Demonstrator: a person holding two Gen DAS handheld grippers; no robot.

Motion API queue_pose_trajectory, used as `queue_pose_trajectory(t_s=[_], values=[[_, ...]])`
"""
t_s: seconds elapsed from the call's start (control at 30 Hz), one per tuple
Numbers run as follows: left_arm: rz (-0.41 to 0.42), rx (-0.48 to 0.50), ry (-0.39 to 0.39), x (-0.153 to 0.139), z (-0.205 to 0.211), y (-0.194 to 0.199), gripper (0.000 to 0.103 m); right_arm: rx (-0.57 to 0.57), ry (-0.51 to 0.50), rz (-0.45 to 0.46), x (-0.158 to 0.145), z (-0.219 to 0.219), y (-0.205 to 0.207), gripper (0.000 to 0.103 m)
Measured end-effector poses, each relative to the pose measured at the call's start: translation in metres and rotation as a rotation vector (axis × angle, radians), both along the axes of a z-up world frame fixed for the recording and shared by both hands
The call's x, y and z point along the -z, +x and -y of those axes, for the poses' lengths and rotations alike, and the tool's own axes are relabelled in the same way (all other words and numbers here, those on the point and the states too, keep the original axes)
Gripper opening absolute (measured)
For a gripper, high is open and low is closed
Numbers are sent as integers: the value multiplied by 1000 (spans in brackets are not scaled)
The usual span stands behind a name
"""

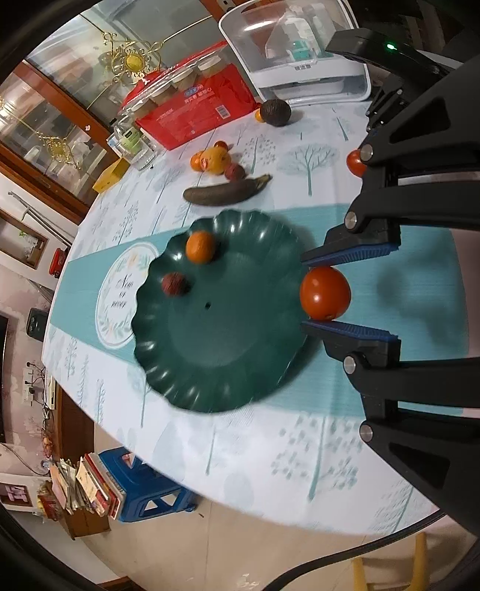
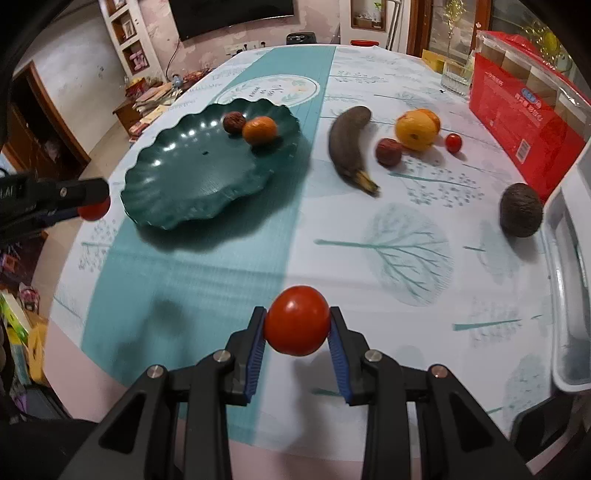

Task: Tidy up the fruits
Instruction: 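Carry both tomatoes to the green plate and open both grippers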

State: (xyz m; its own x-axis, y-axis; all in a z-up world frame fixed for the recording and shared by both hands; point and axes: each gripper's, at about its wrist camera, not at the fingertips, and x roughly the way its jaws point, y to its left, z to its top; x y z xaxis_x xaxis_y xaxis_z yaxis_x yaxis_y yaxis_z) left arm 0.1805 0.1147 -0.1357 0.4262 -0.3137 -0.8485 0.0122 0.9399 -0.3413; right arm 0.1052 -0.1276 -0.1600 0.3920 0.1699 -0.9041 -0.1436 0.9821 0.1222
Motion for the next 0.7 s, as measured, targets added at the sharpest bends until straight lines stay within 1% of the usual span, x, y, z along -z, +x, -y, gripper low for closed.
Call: queue_pose_trajectory(t_s=[0.2,0.4,0.57,0.7], values=[[-5,32,27,4,-31,17,28,71,39,20,-5,-27,24,33],[1,74,42,11,-53,44,28,99,41,66,-10,-54,50,33],[-14,100,30,21,-61,60,28,109,52,78,-10,-73,66,33],[-51,127,6,33,-59,69,28,106,51,66,-4,-86,72,33]])
